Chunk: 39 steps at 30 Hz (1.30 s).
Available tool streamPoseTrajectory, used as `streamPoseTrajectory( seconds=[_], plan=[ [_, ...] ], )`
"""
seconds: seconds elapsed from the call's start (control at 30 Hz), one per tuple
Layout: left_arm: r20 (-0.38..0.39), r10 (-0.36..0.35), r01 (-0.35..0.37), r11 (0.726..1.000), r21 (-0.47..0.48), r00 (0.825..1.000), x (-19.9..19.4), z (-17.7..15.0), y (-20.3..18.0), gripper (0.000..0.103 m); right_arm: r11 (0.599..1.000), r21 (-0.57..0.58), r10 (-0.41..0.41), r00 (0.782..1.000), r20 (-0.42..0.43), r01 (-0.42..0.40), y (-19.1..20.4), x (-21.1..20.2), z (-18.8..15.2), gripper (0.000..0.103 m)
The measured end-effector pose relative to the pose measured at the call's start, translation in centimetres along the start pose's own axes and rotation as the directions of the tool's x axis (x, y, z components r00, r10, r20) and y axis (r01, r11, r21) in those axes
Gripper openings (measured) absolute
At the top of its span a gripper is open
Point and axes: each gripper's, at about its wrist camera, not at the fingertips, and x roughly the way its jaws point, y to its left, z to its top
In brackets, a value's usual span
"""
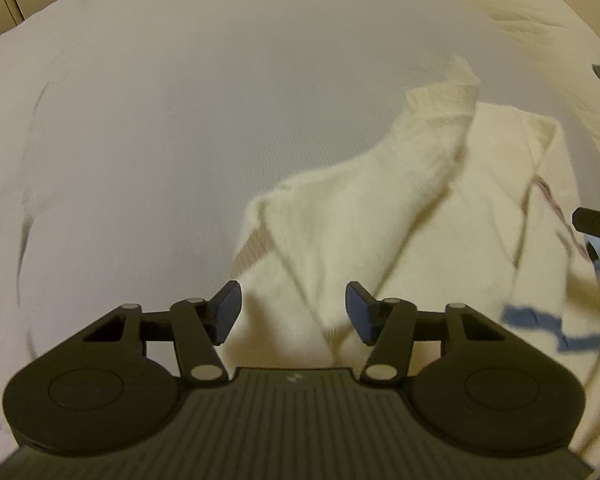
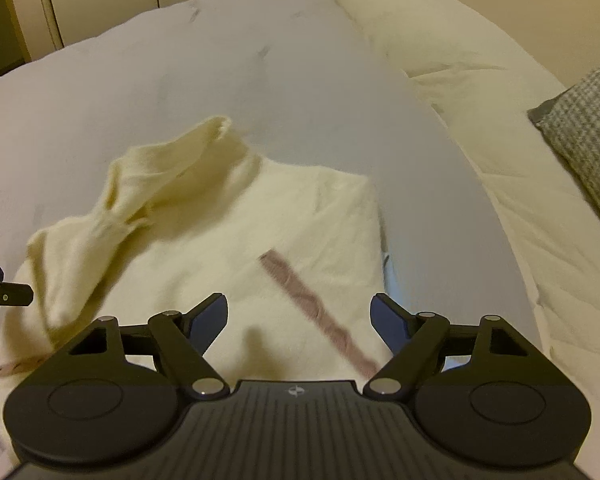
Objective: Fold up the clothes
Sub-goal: 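Grasp the cream sweater hem with the left gripper while the right gripper grasps it too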
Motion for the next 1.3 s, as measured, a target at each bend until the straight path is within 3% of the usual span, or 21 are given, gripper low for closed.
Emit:
streamPoseTrajectory(
  seconds=[0.43, 0.57, 0.6, 0.77, 0.87, 0.9, 1.03, 1.13, 1.17, 1.2, 1.3],
  plan=[
    [0.007, 0.018, -0.018, 1.000, -0.019, 1.000, 3.7, 1.5, -0.5, 0.054, 1.000, 0.008, -0.011, 0.999, 0.031, 0.011, -2.4, 5.5, 4.2, 0.077],
    [0.001, 0.011, -0.011, 0.999, -0.032, 1.000, 4.9, 1.3, -0.7, 0.060, 0.999, 0.021, -0.030, 0.999, 0.011, 0.029, -3.2, 8.1, 5.5, 0.075],
    [-0.001, 0.010, -0.010, 0.999, -0.041, 1.000, 5.3, 1.3, -0.7, 0.060, 0.999, 0.033, -0.022, 1.000, -0.001, 0.022, -3.4, 8.6, 5.7, 0.068],
    [0.003, -0.012, 0.012, 0.997, -0.082, 1.000, 6.8, 1.3, -0.8, 0.056, 0.997, 0.071, 0.004, 0.999, -0.045, -0.001, -3.8, 10.7, 6.3, 0.057],
    [0.012, -0.013, 0.014, 0.997, -0.081, 1.000, 7.1, 1.3, -1.4, 0.034, 0.999, 0.039, 0.007, 0.999, -0.047, -0.005, -3.2, 10.5, 6.3, 0.029],
    [0.016, -0.023, 0.024, 0.996, -0.087, 1.000, 7.1, 1.2, -1.5, 0.024, 0.999, 0.032, 0.009, 0.999, -0.044, -0.008, -3.1, 10.2, 6.2, 0.016],
    [0.062, -0.061, 0.068, 0.991, -0.114, 0.996, 5.7, 0.3, -1.5, 0.019, 0.998, 0.056, 0.027, 0.999, 0.019, -0.029, -3.2, 7.6, 5.5, 0.013],
    [0.123, -0.048, 0.064, 0.989, -0.134, 0.991, 3.2, -0.7, -0.8, 0.018, 0.995, 0.087, 0.037, 0.994, 0.103, -0.046, -3.5, 3.6, 4.5, 0.012],
    [0.144, -0.043, 0.065, 0.986, -0.152, 0.989, 2.2, -1.1, -0.3, 0.018, 0.995, 0.087, 0.036, 0.990, 0.134, -0.048, -3.5, 2.0, 4.1, 0.011],
    [0.167, -0.039, 0.068, 0.982, -0.173, 0.985, 1.0, -1.5, 0.3, 0.018, 0.995, 0.084, 0.034, 0.986, 0.166, -0.049, -3.5, 0.4, 3.7, 0.002],
    [0.231, -0.027, 0.080, 0.971, -0.226, 0.973, -2.7, -2.9, 2.1, 0.017, 0.995, 0.082, 0.034, 0.960, 0.277, -0.058, -3.3, -5.2, 2.9, 0.003]
  ],
)
